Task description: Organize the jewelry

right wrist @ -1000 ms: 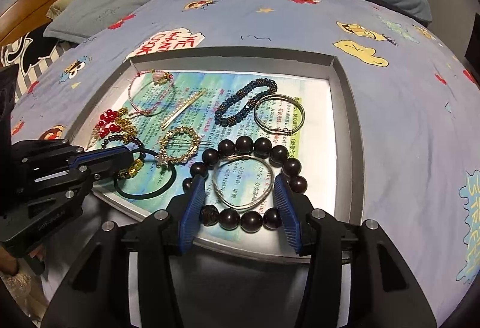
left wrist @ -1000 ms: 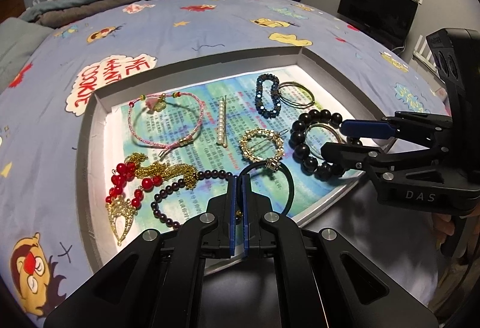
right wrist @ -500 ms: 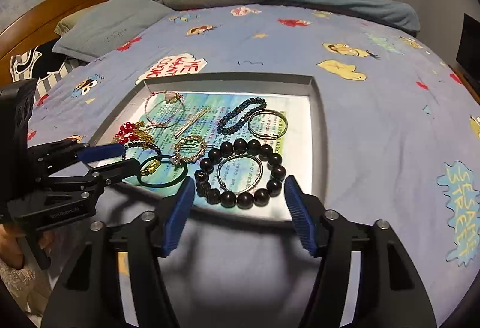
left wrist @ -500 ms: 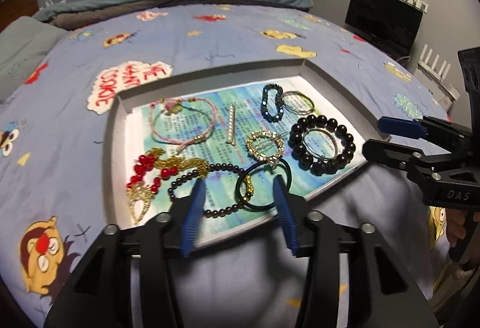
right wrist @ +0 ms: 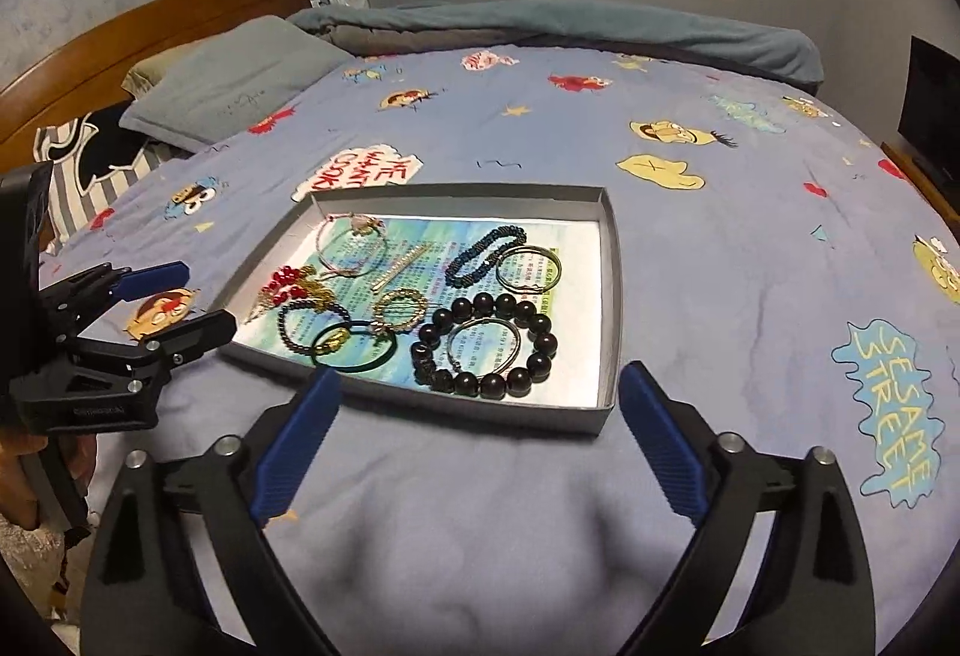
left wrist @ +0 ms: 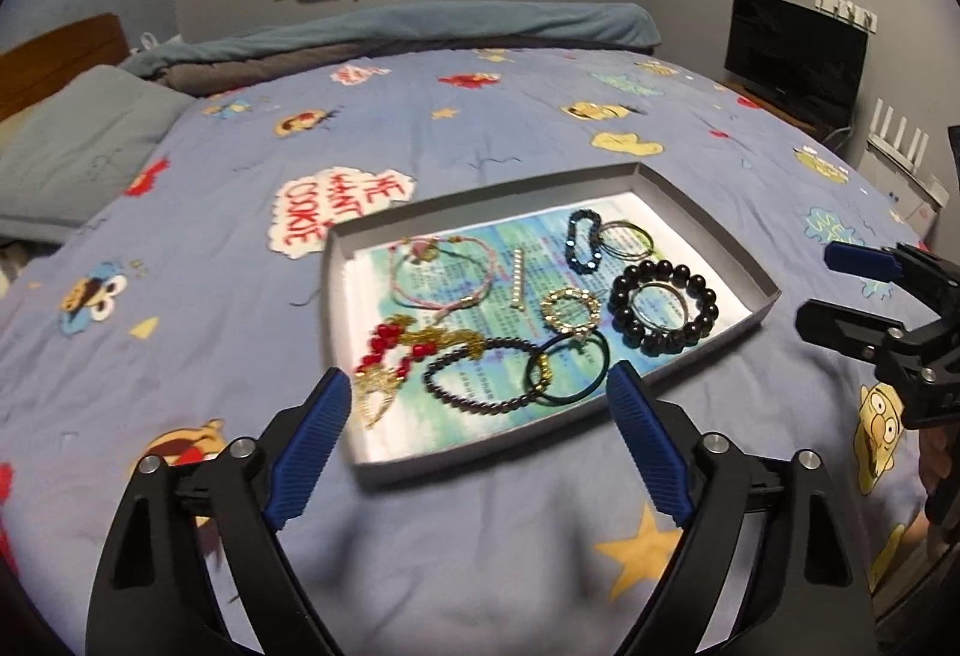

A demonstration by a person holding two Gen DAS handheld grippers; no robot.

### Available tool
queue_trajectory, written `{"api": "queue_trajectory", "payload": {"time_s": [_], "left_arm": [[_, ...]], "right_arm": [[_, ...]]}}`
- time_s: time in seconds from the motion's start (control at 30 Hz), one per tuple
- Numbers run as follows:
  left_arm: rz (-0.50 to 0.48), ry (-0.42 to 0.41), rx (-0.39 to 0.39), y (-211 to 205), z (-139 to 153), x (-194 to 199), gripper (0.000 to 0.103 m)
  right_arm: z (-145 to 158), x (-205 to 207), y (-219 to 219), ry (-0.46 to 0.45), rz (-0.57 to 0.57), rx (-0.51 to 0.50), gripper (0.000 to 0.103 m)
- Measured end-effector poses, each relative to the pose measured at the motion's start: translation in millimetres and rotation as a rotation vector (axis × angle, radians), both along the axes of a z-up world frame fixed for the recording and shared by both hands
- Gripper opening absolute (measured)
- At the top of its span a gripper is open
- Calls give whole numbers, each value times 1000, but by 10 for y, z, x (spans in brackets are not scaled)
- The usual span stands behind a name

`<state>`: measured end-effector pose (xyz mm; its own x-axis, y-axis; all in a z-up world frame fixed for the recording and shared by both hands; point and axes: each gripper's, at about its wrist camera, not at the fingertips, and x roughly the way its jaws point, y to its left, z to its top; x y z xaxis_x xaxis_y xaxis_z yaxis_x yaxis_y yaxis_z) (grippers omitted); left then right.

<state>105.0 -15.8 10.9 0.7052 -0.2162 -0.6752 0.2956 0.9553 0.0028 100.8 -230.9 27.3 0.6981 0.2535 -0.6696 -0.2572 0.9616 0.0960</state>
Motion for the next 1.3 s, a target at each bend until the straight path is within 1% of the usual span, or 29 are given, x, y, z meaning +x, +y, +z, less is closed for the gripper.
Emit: {"api": "queue_trajectory", "payload": {"time_s": [0.1,0.27,0.47,0.53,0.63,0.73,0.83,0.9,1.07,1.3], "left_arm": [[23,-7,2,85,74,-122,90],[62,-22,6,188,217,-336,92],[139,1,-32,238,409,-541,95],[168,2,-14,199,458,-585,96],[204,-16,36,86,540,-657,97],[218,-46,34,33,598,-717,98],[232,-70,30,3,603,-730,98],[233,-70,27,-15,585,-733,98],[231,-61,55,-85,509,-754,98],[212,-64,70,-153,431,-786,98]], "right_arm": [[60,-121,-11,-16,1,5,97],[171,-316,-48,-37,-5,22,97],[347,-507,-50,-55,-50,36,97],[409,-544,-23,-53,-69,27,97],[502,-624,16,-66,-92,9,97],[550,-673,40,-78,-103,-5,97],[573,-722,67,-91,-97,-5,97],[564,-728,75,-94,-94,-9,97],[518,-727,71,-89,-97,-26,97],[471,-723,25,-79,-110,-11,97]]}}
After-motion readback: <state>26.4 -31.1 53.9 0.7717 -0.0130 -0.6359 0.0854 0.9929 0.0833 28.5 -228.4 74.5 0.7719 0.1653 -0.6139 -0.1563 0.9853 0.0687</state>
